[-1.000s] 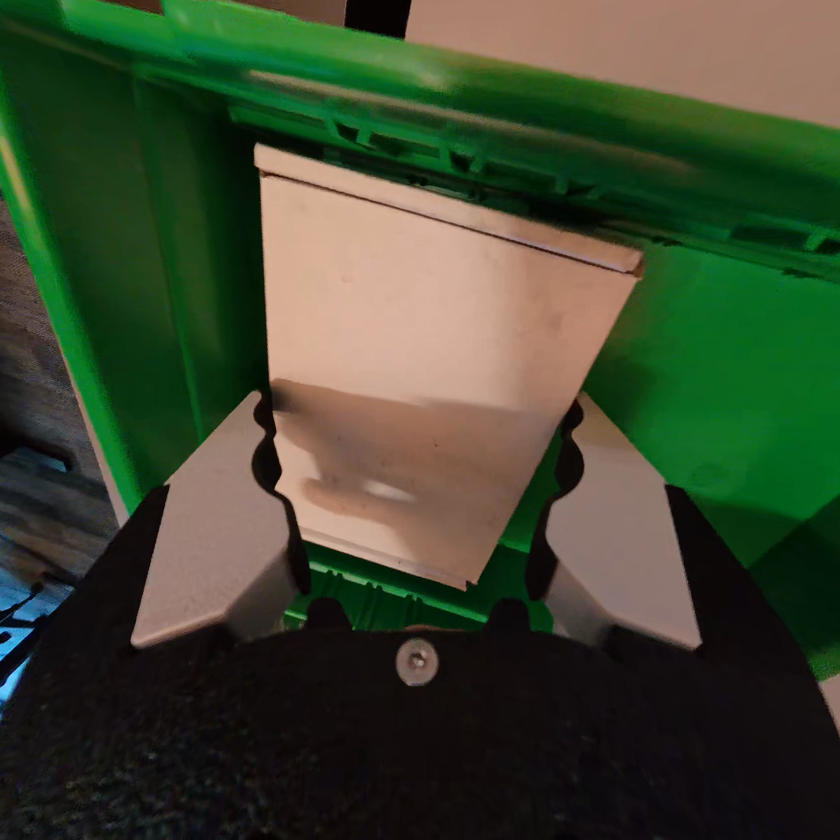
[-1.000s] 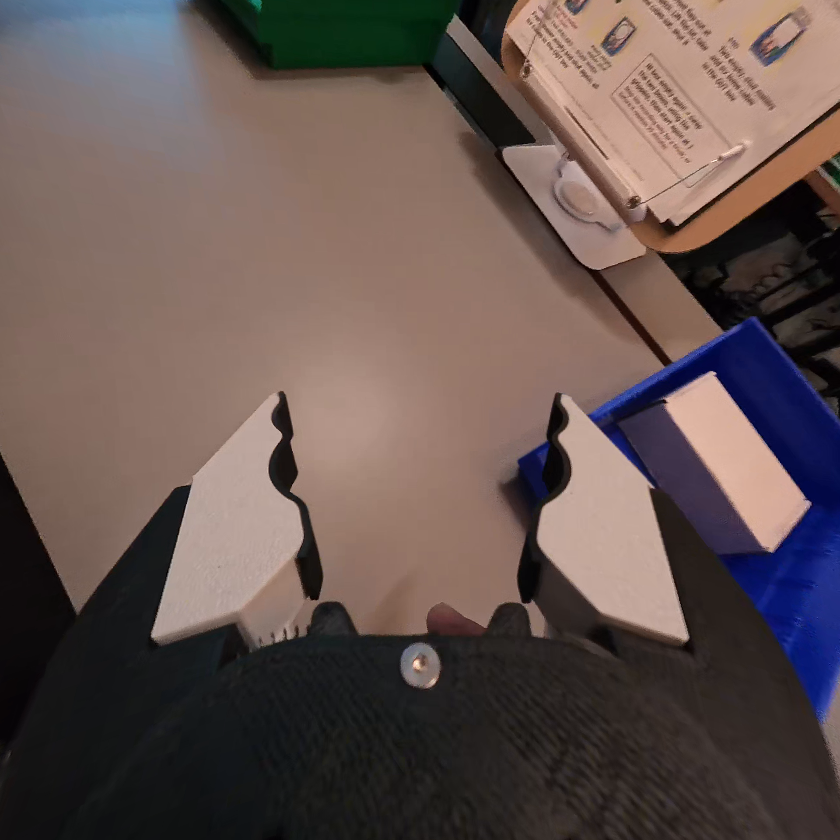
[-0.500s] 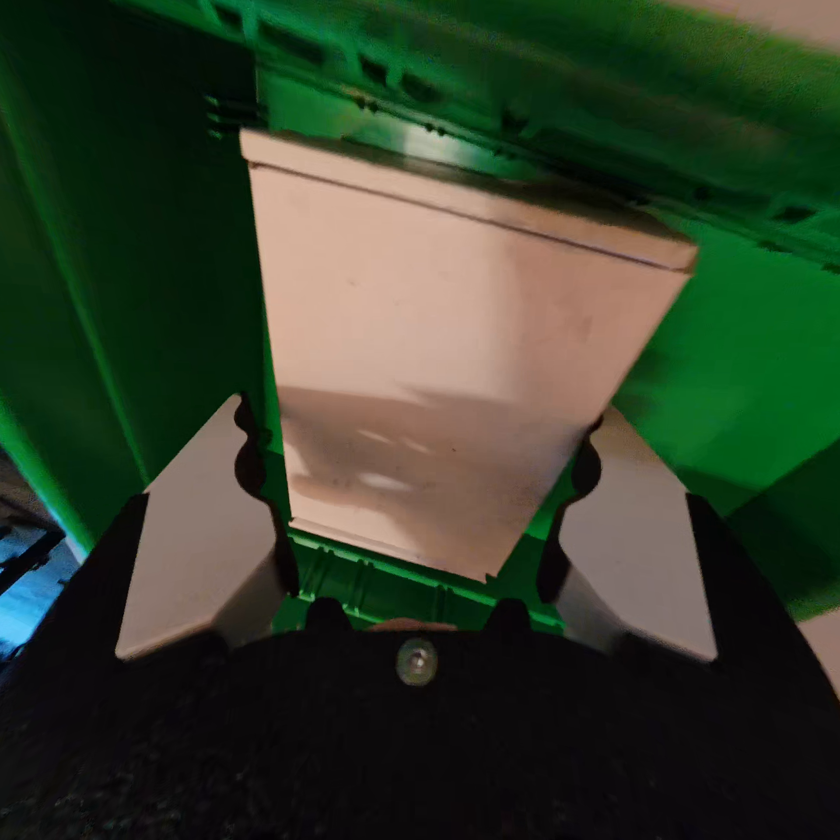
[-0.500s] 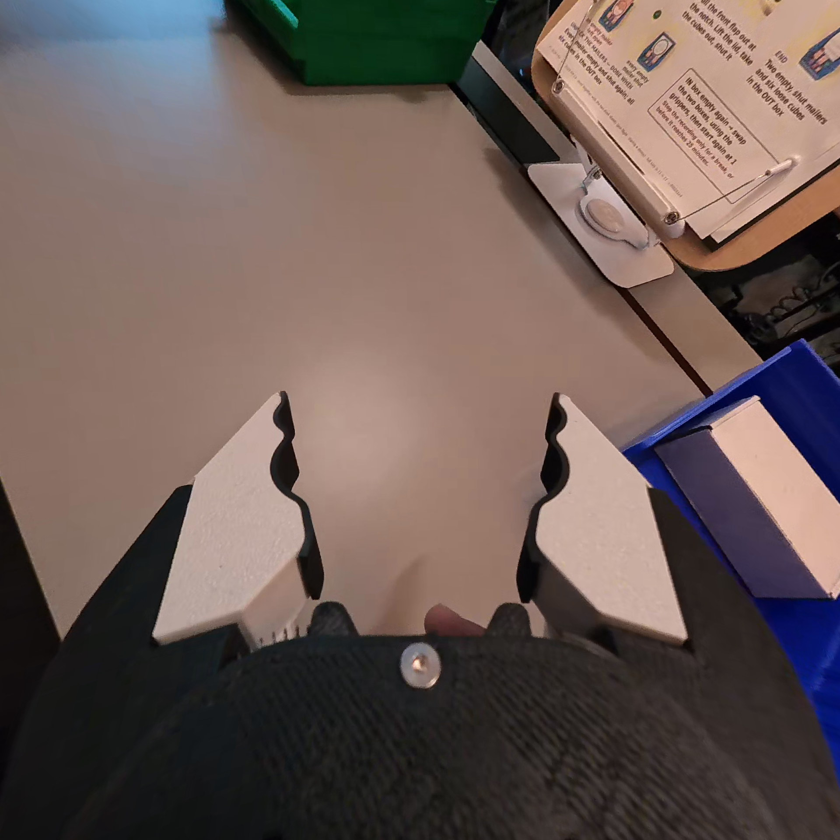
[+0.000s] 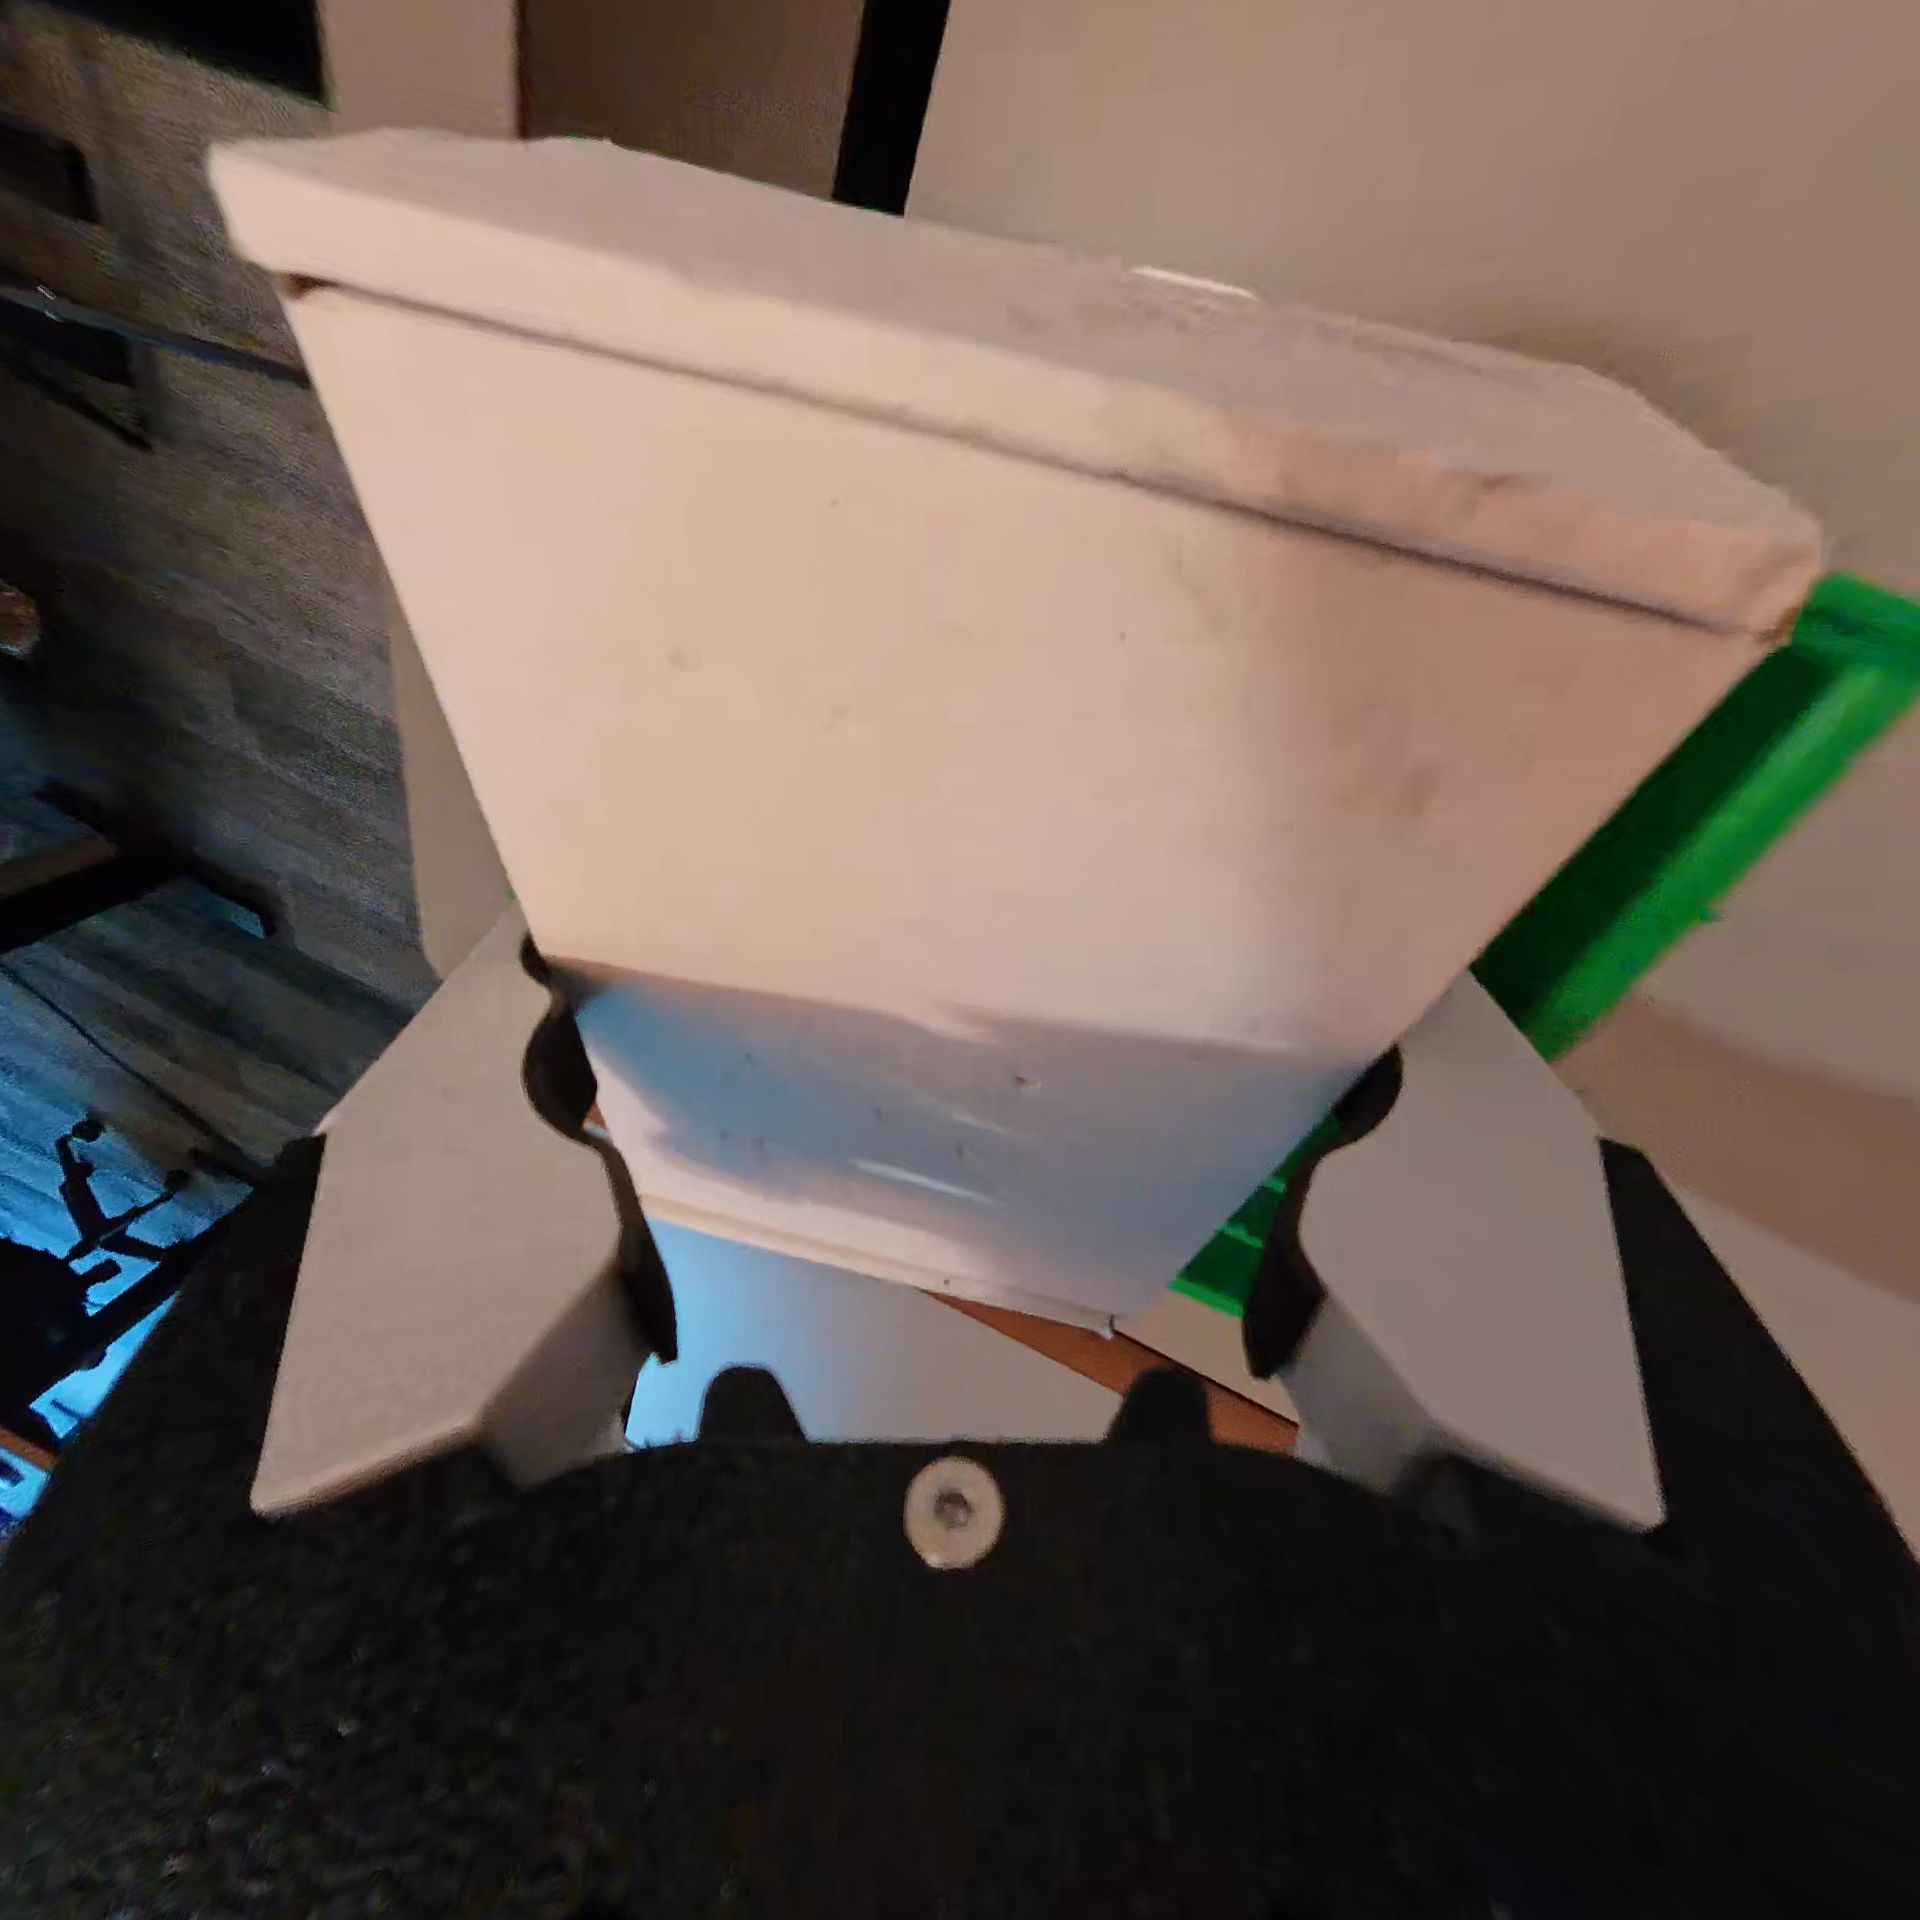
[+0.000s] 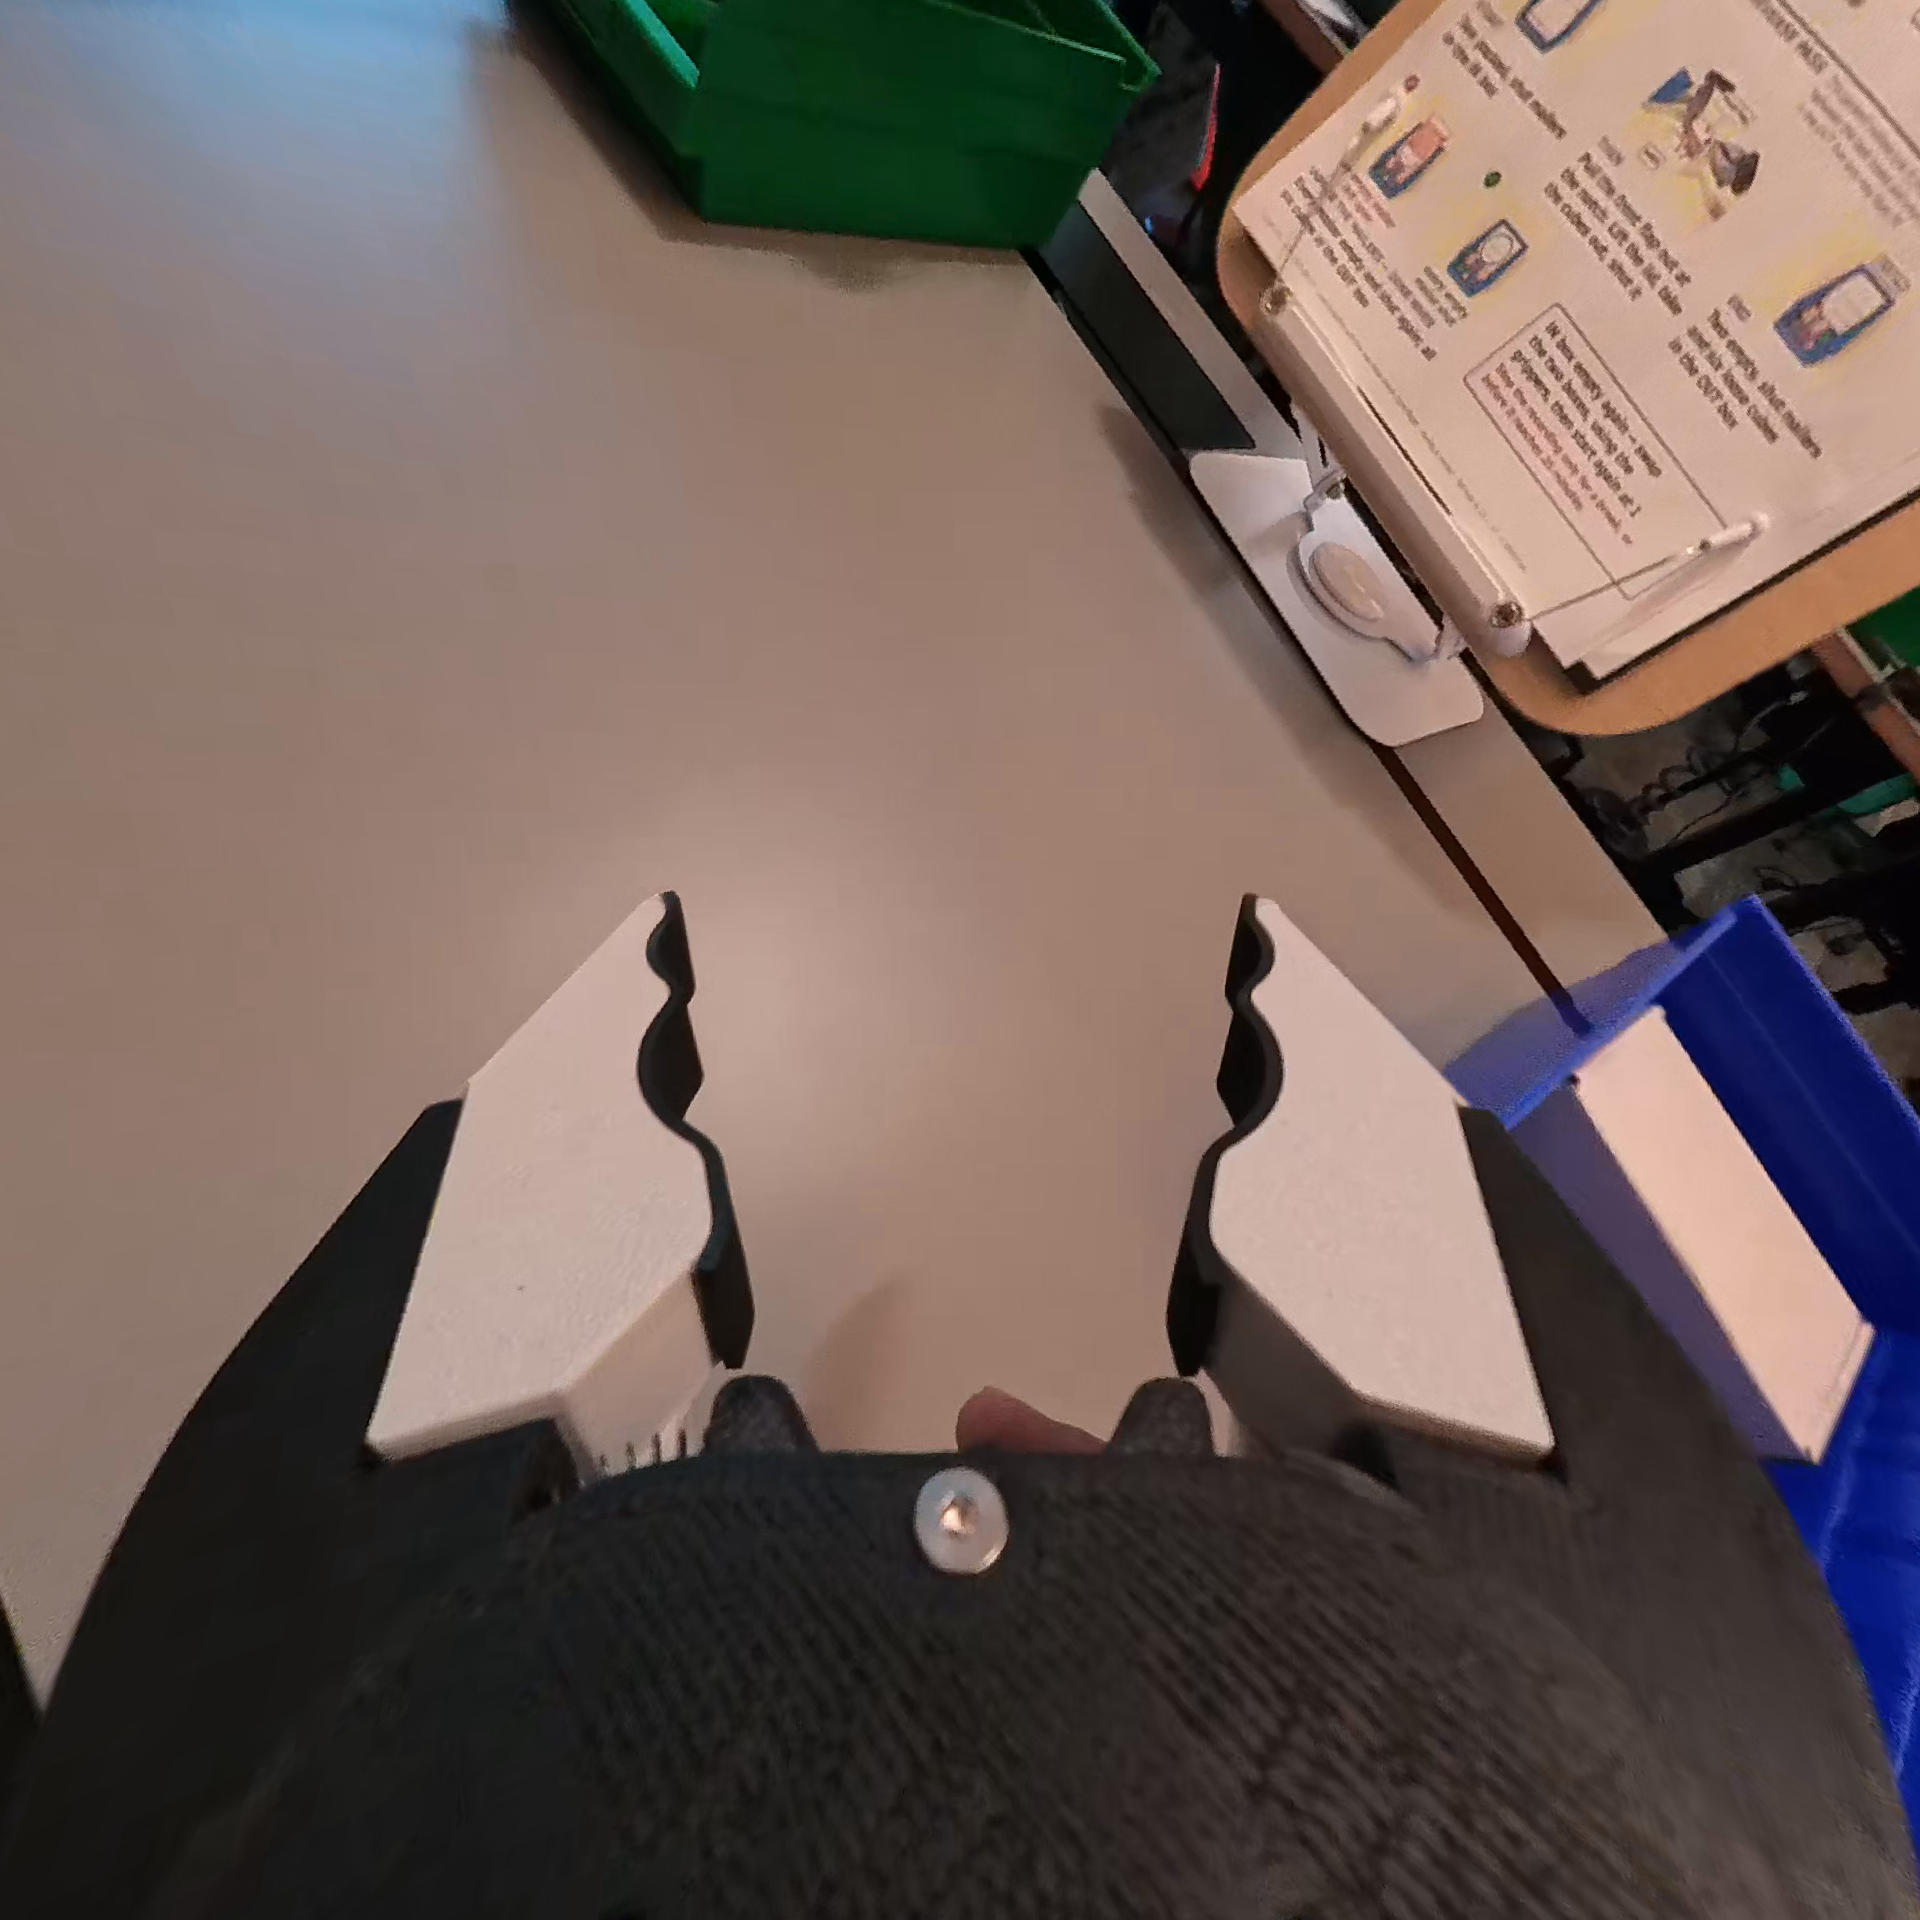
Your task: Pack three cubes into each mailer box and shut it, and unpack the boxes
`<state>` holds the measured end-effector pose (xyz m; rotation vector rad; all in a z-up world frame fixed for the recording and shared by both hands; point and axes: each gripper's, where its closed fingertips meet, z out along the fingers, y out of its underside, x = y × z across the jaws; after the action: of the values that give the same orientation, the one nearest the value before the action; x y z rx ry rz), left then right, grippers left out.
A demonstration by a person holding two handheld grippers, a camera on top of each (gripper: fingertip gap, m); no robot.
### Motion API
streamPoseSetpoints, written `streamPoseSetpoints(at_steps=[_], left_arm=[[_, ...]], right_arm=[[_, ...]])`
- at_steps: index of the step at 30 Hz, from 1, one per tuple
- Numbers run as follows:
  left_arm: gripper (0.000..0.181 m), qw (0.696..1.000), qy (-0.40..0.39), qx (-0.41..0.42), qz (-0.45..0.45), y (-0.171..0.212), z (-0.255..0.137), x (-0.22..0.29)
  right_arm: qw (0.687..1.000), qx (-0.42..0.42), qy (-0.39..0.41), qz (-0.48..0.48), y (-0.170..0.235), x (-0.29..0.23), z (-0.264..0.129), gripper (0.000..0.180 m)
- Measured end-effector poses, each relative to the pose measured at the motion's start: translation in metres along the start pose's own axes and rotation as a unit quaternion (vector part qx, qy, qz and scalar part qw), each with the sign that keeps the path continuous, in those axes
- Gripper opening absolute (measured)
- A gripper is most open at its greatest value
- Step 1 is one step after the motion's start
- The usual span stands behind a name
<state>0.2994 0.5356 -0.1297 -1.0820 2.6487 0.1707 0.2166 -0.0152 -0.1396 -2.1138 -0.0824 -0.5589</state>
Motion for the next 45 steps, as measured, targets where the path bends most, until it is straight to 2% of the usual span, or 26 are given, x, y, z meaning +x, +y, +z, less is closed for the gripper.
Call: streamPoseSetpoints(at_steps=[4,8,11,13,18,22,29,34,38,40,43,45], left_arm=[[0.143,0.999,-0.013,0.034,0.001,-0.024,-0.071,0.041],[0.144,0.998,-0.019,0.06,-0.001,-0.077,-0.106,0.132],[0.143,0.995,0.045,0.091,0.01,-0.127,-0.1,0.24],[0.143,0.994,0.07,0.084,0.03,-0.149,-0.083,0.301],[0.144,0.993,0.068,0.061,0.071,-0.187,-0.039,0.387],[0.143,0.993,0.07,0.053,0.082,-0.208,-0.02,0.419],[0.144,0.992,0.06,0.056,0.097,-0.234,-0.006,0.441],[0.143,0.991,0.066,0.084,0.087,-0.241,-0.003,0.446],[0.142,0.989,0.066,0.113,0.068,-0.241,-0.006,0.445],[0.132,0.984,0.088,0.151,0.04,-0.245,-0.019,0.447],[0.083,0.957,0.144,0.253,0.003,-0.252,-0.059,0.449],[0.049,0.94,0.14,0.311,-0.015,-0.247,-0.079,0.432]], right_arm=[[0.999,0.008,-0.001,-0.032,-0.01,-0.011,0.015,0.101],[0.998,0.029,0.007,-0.052,-0.02,-0.02,0.023,0.097],[0.998,0.053,0.019,-0.04,-0.027,-0.021,0.021,0.096],[0.997,0.06,0.03,-0.035,-0.027,-0.018,0.018,0.091],[0.997,0.046,0.022,-0.052,-0.01,-0.029,0.012,0.091],[0.995,0.04,-0.013,-0.095,0.0,-0.042,-0.001,0.09],[0.993,0.024,-0.057,-0.099,0.022,-0.048,-0.003,0.086],[0.996,-0.004,-0.047,-0.073,0.04,-0.038,0.006,0.077],[0.998,0.011,-0.037,-0.052,0.037,-0.031,0.008,0.064],[0.998,0.025,-0.038,-0.053,0.032,-0.032,0.008,0.063],[0.997,0.026,-0.034,-0.066,0.029,-0.032,0.007,0.064],[0.997,0.02,-0.03,-0.075,0.031,-0.031,0.007,0.065]])
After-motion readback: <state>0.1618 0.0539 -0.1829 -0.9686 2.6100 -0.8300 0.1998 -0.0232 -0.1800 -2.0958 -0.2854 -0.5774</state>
